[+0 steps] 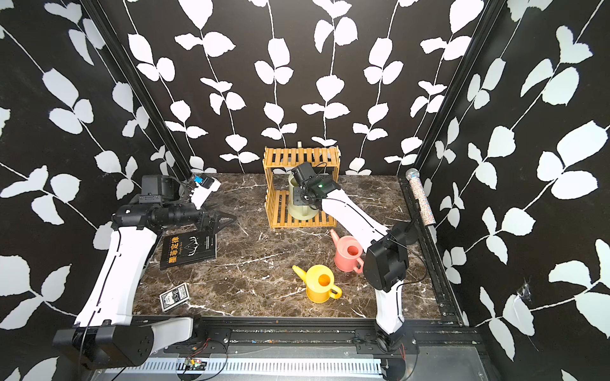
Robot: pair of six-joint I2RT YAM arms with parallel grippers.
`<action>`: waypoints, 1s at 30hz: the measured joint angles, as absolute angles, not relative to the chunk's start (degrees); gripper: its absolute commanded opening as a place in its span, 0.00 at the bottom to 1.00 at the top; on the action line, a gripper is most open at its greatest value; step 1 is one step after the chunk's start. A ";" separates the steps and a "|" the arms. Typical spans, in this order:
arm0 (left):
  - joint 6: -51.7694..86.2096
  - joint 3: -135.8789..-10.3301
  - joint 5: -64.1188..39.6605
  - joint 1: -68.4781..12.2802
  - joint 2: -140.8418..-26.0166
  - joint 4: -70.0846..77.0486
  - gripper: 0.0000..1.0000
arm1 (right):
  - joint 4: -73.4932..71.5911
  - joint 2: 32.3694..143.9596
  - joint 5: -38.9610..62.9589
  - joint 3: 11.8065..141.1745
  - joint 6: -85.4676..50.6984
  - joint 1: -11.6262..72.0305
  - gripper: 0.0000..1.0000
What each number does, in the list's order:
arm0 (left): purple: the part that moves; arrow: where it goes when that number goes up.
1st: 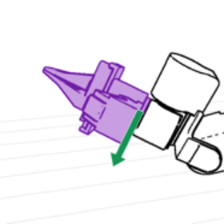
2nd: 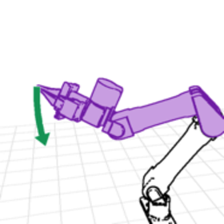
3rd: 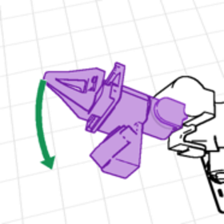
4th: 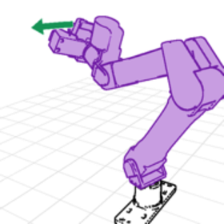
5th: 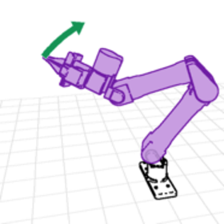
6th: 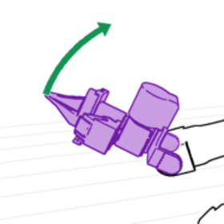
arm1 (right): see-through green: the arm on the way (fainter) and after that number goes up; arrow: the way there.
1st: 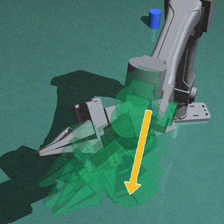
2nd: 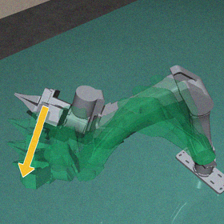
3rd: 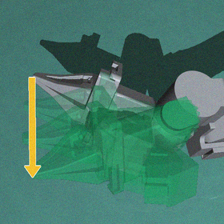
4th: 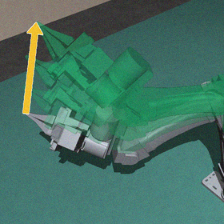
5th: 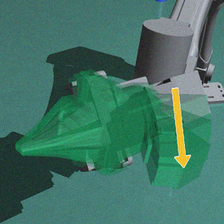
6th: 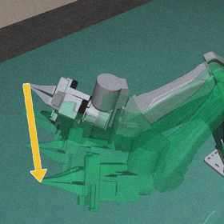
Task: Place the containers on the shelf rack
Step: 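Place the container on the shelf.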
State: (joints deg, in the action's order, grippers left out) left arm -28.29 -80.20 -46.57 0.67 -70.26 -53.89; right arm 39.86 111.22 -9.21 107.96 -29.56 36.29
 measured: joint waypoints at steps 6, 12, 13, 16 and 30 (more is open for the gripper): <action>-28.27 -80.18 -46.70 0.67 -70.26 -53.87 0.99 | 39.75 111.22 -9.19 108.12 -29.56 36.29 0.28; -28.27 -80.18 -46.72 0.67 -70.26 -53.84 0.99 | 39.68 111.22 -9.32 109.19 -29.56 36.29 0.36; -28.27 -80.18 -46.72 0.67 -70.26 -53.87 0.98 | 39.72 111.22 -9.37 109.25 -29.56 36.29 0.37; -28.27 -80.18 -46.72 0.67 -70.26 -53.84 0.99 | 39.72 111.22 -9.41 109.30 -29.54 36.29 0.40; -28.77 -80.12 -46.59 0.49 -70.26 -53.87 0.99 | 39.88 106.13 -9.47 104.25 -29.80 36.29 0.50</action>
